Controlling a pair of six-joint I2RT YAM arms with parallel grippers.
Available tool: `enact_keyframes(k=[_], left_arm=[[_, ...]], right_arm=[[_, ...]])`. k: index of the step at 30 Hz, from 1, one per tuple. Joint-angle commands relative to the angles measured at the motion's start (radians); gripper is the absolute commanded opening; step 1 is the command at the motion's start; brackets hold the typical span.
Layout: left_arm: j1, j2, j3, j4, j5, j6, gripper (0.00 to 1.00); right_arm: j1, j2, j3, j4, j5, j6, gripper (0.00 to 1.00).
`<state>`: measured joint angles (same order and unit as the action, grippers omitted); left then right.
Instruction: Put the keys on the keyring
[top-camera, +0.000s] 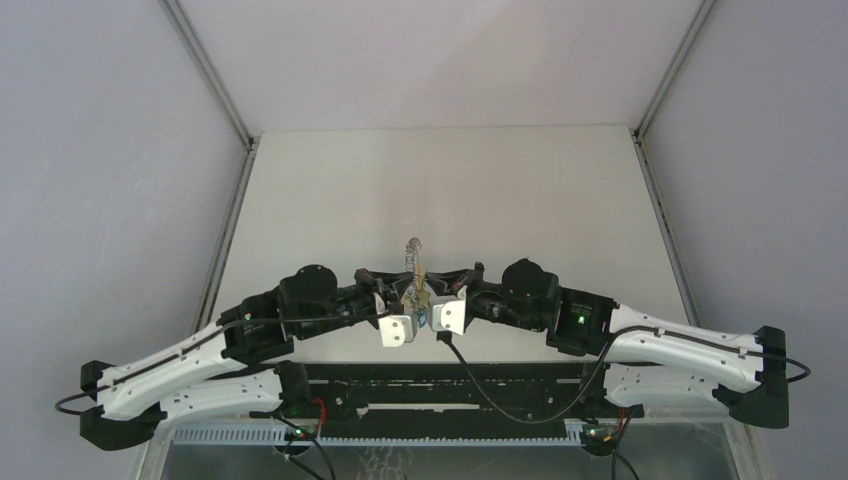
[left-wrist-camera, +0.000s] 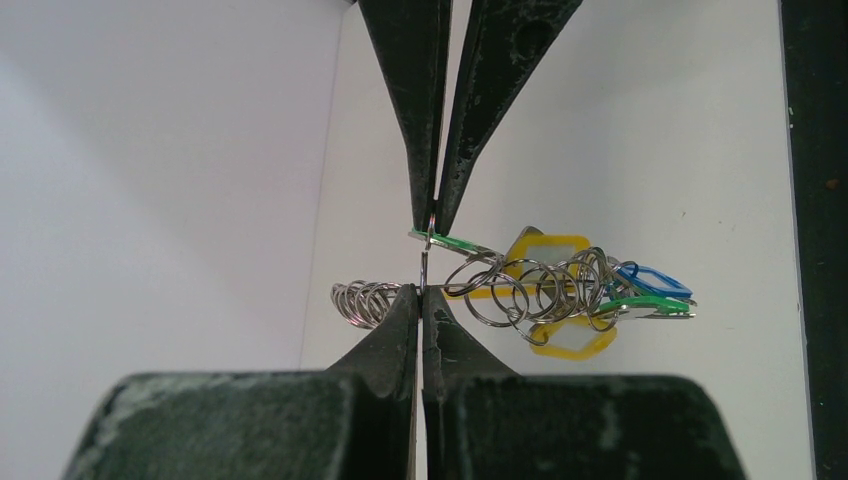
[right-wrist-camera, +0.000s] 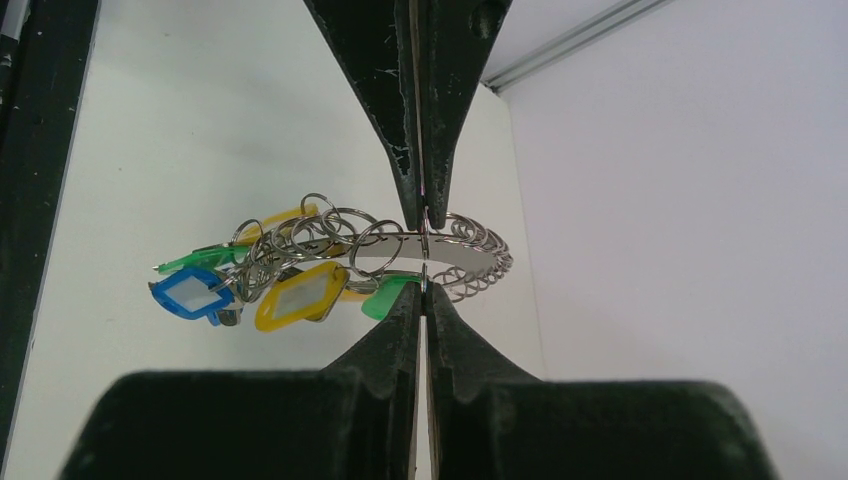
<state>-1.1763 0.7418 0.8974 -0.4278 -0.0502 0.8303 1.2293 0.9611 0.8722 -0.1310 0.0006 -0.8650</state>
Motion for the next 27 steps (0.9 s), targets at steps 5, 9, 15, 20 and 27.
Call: enact_keyframes(k=[5,9,15,20,27], left_arm=[[-0.005,-0.008,-0.018,0.077,-0.011,-0.01,0.0],[-0.005,-0.007,-0.018,0.077,-0.002,-0.01,0.0],[-0.005,-0.004,-0.018,0.077,0.001,-0.011,0.0],[-0.004,-0.001,-0.016,0.077,0.002,-0.012,0.0],[-0.004,-0.001,-0.016,0.077,0.006,-0.011,0.0]], right_arm=[[0.016,-0.015,0.041,0.027,0.02,-0.011,0.0],[0.016,-0.013,0.041,0.03,0.023,-0.011,0.0],[0.018,-0.013,0.04,0.029,0.02,-0.012,0.0],[0.019,-0.013,0.041,0.028,0.018,-0.014,0.0],[0.019,-0.008,0.045,0.023,0.012,-0.013,0.0]])
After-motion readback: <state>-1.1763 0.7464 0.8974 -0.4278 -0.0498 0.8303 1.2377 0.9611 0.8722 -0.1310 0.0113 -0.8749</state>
